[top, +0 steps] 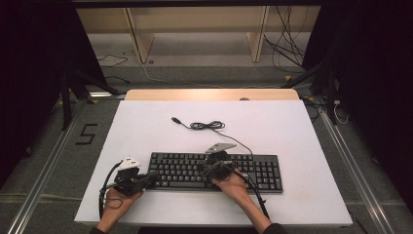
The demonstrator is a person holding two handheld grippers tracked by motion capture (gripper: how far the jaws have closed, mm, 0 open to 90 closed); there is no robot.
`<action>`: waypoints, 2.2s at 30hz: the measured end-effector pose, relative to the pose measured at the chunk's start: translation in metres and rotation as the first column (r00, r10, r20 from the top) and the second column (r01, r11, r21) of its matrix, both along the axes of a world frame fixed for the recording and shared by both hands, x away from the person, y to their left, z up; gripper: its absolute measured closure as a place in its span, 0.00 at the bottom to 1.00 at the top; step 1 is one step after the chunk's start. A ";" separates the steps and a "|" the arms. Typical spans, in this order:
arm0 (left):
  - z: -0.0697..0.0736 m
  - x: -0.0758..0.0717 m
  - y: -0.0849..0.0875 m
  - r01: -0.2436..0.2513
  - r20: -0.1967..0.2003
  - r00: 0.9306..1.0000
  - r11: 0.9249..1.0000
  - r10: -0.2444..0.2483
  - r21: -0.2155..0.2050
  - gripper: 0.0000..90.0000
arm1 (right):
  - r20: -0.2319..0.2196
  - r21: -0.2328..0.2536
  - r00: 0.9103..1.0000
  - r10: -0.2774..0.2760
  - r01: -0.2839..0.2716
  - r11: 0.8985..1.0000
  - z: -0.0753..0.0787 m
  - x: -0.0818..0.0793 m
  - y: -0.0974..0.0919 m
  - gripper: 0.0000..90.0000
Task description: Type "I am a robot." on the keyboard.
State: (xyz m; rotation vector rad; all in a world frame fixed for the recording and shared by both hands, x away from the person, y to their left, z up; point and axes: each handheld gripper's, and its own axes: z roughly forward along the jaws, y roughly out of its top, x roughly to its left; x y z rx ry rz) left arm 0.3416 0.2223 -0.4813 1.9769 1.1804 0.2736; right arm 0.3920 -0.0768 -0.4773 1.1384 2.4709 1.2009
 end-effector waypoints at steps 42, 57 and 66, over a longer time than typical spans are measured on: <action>0.007 -0.003 -0.001 0.015 0.044 0.999 0.997 -0.012 -0.077 0.84 | 0.012 0.090 1.000 0.014 -0.015 0.996 0.013 -0.005 -0.009 0.75; 0.012 -0.005 -0.004 0.038 0.091 0.996 0.988 -0.025 -0.147 0.47 | 0.021 0.142 0.996 0.084 -0.086 0.986 0.023 -0.019 -0.009 0.46; 0.014 -0.006 -0.004 0.040 0.122 0.992 0.984 -0.019 -0.172 0.34 | 0.022 0.148 0.992 0.127 -0.129 0.981 0.026 -0.028 -0.008 0.56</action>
